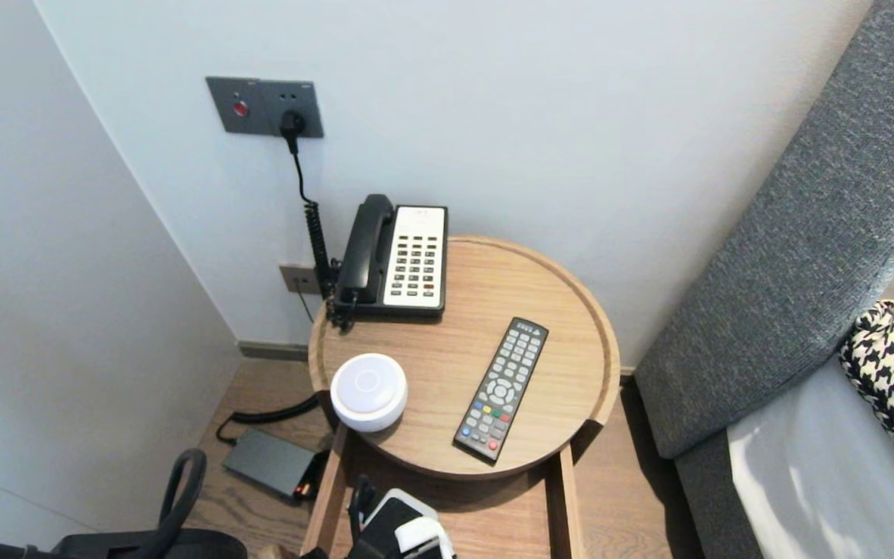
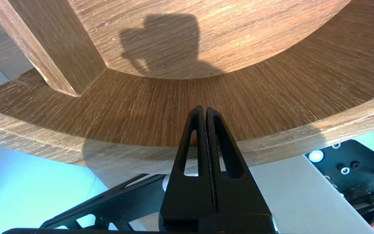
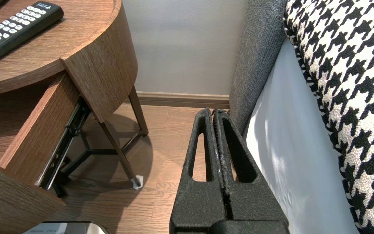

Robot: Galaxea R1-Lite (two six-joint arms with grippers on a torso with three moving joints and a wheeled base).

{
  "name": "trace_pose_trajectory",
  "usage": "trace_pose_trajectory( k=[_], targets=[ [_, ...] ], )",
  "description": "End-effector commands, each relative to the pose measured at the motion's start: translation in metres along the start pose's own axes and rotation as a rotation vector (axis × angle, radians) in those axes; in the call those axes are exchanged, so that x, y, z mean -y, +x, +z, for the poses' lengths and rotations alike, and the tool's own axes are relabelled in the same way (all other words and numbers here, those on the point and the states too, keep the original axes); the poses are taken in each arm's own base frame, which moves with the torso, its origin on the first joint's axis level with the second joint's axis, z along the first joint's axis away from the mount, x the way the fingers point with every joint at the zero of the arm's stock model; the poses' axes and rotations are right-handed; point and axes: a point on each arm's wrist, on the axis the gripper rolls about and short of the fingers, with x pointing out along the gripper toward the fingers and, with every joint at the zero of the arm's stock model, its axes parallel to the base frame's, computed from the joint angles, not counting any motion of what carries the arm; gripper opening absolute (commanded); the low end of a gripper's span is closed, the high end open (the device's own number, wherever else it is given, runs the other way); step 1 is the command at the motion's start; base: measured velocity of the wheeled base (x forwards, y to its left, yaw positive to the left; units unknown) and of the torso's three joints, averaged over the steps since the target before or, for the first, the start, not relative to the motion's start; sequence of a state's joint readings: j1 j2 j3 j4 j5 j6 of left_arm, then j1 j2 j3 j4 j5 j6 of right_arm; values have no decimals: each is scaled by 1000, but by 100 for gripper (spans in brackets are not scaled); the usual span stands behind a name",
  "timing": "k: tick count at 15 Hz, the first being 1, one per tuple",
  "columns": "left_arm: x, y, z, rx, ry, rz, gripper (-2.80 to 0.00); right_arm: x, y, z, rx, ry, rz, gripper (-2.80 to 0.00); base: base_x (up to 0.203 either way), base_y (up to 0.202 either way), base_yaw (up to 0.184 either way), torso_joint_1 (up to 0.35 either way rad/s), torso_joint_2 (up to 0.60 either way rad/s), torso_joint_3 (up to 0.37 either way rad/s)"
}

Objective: Open the nightstand drawer, then put the remote controls on the table in the drawer one by one

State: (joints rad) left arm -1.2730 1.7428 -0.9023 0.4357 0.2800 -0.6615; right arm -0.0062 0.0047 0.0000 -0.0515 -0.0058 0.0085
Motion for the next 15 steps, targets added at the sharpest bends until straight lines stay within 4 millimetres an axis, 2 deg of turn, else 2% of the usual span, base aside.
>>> trace_pose_trajectory(
  k=[1, 5, 8, 11, 15],
  targets=[
    [-1, -2, 0, 4, -4, -2, -280, 0, 2, -7, -24, -1, 0, -280, 0, 0, 0, 0, 0, 0],
    [-1, -13, 10, 59, -24, -27, -280, 0, 2, -7, -26, 0, -1, -280, 0, 0, 0, 0, 0, 0],
    [-13, -27, 34, 130, -86, -46, -280, 0, 2, -7, -24, -1, 0, -280, 0, 0, 0, 0, 0, 0],
    [-33, -48, 67, 231, -176, -55, -280, 0, 2, -7, -25, 0, -1, -280, 0, 0, 0, 0, 0, 0],
    [-70, -93, 106, 345, -242, -26, -280, 0, 2, -7, -25, 1, -1, -280, 0, 0, 0, 0, 0, 0]
  ],
)
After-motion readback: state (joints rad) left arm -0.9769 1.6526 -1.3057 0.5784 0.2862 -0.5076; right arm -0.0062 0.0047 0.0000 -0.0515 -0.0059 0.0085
